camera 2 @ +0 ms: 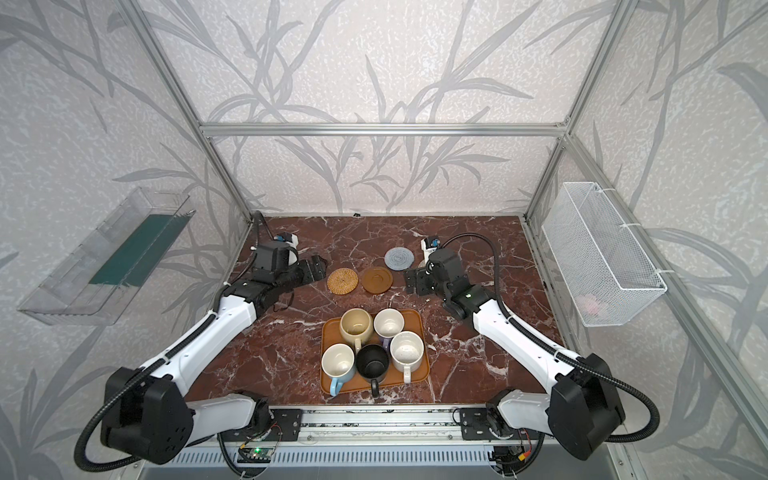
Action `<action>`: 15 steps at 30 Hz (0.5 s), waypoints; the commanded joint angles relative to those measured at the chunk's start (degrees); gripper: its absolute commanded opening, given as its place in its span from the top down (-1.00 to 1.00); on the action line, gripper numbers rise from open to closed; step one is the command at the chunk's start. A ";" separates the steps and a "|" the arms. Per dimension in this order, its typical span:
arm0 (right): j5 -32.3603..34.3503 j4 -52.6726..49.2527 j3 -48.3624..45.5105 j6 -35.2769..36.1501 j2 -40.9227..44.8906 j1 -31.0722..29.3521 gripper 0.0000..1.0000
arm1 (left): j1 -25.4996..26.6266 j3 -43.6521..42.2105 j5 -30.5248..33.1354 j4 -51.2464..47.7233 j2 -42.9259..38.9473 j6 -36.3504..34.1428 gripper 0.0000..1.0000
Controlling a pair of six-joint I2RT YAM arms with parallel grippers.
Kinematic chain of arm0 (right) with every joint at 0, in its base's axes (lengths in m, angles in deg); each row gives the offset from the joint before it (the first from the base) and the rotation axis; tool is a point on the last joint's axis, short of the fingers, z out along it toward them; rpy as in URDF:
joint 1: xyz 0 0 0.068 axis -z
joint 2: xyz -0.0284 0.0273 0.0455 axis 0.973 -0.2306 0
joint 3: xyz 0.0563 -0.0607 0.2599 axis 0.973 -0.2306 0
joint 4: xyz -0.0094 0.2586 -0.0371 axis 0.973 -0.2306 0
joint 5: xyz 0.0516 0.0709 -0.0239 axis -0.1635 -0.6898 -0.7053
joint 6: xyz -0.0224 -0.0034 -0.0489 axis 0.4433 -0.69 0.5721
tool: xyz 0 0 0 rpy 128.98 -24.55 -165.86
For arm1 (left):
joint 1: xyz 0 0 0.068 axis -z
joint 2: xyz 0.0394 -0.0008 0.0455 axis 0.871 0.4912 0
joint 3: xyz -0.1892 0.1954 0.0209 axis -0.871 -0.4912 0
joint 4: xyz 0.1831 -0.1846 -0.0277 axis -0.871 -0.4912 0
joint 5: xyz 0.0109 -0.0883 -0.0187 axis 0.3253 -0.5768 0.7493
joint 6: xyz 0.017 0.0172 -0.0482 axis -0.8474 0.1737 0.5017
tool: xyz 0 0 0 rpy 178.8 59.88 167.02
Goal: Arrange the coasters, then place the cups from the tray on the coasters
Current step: 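Raise both arms and reach both grippers toward the row of coasters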
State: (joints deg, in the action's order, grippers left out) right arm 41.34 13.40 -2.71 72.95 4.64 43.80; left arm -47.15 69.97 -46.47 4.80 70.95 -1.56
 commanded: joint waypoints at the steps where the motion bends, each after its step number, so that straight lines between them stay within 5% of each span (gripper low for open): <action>1: 1.09 -3.79 2.93 -1.82 -1.90 -1.65 -0.98 | 0.37 3.99 1.80 -8.73 4.85 -1.65 -0.81; 6: -1.81 -2.53 3.60 -3.75 -4.54 -2.38 -0.99 | 0.48 8.92 2.42 -11.16 12.76 -2.89 -0.79; 15: -5.11 -1.40 4.74 -5.58 -7.16 -2.49 -1.00 | 0.63 20.74 1.45 -17.83 28.51 -3.85 -0.46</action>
State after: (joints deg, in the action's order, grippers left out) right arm 38.15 11.83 -0.84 68.45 -2.01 41.68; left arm -46.73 87.96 -45.13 -8.25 96.59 -4.73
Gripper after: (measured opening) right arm 0.993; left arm 0.733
